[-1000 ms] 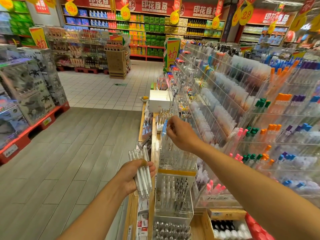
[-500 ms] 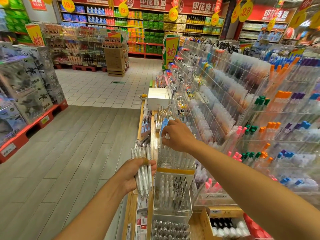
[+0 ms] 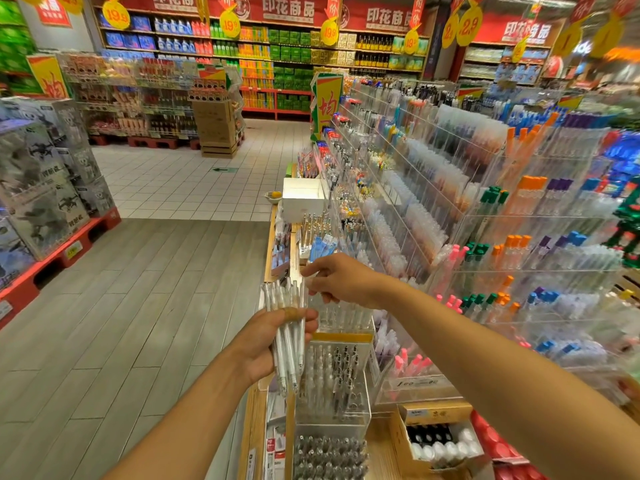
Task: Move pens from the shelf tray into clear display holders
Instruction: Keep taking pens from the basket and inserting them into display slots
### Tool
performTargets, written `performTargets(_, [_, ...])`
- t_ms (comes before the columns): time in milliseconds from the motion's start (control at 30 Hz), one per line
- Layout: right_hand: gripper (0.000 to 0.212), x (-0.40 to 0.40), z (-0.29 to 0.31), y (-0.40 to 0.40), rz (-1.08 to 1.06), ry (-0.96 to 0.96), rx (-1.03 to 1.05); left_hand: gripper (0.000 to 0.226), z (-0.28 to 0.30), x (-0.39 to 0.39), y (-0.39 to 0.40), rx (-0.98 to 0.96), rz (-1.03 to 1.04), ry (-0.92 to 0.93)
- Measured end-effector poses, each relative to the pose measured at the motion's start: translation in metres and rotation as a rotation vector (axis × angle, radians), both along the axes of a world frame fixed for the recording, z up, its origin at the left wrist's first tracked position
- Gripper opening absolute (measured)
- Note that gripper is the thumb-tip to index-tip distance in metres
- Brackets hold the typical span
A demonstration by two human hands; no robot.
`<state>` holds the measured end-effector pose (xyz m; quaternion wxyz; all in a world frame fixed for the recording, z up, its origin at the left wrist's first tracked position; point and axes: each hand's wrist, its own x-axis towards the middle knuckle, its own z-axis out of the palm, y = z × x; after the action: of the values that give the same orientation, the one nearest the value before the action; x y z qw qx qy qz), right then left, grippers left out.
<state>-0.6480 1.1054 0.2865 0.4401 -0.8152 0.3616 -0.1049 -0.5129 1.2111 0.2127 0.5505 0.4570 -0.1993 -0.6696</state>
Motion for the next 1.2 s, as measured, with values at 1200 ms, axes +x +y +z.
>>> performTargets(1200, [0.013, -0.021, -0.006, -0.035, -0.083, 0.138, -0.561, 0.019, -0.011, 0.001, -0.006, 0.146, 0.174, 0.023])
